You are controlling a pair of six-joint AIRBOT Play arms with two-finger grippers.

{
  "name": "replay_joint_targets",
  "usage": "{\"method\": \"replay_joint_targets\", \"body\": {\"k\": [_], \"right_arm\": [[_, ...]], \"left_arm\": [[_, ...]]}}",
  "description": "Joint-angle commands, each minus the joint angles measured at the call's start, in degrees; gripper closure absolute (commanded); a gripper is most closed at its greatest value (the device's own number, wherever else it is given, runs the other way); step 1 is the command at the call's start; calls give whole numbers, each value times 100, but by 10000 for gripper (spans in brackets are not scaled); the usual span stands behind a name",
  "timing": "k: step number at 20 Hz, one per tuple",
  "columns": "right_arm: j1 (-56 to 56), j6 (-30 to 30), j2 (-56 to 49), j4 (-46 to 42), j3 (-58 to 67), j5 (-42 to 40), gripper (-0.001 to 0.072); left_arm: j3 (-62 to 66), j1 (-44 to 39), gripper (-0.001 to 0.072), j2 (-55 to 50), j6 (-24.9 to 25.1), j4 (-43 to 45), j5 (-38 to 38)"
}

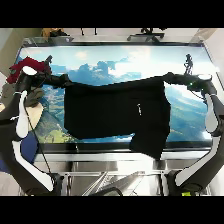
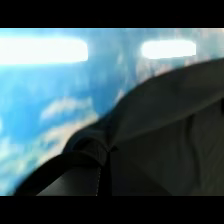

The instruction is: Fold the shirts.

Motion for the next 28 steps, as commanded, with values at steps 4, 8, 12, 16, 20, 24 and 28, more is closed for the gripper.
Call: {"method": "replay_joint_targets", "body": {"k": [4,8,12,16,20,24,28], "right_arm": [[-70,393,160,-1285,339,-15,693],[-35,765,199,-2103,114,393,693],[-26,756,199,-2153,-501,297,694],[-24,761,199,-2184,-575,125,693],[-15,763,199,-2094,-575,133,682],[-24,769,354,-1869,-570,155,454],[-208,1495,984,-2356,-570,286,453]], "left_arm": [[1143,-9,693,-442,-544,931,-409],[654,-55,693,-431,-509,1180,-297],[651,-229,693,-431,-509,1902,-291],[649,-367,693,-431,-468,2151,-138],[649,-402,692,-428,-470,2109,-184],[654,-402,688,-393,-470,2100,-605],[654,-400,62,-107,-476,2103,-715]]}}
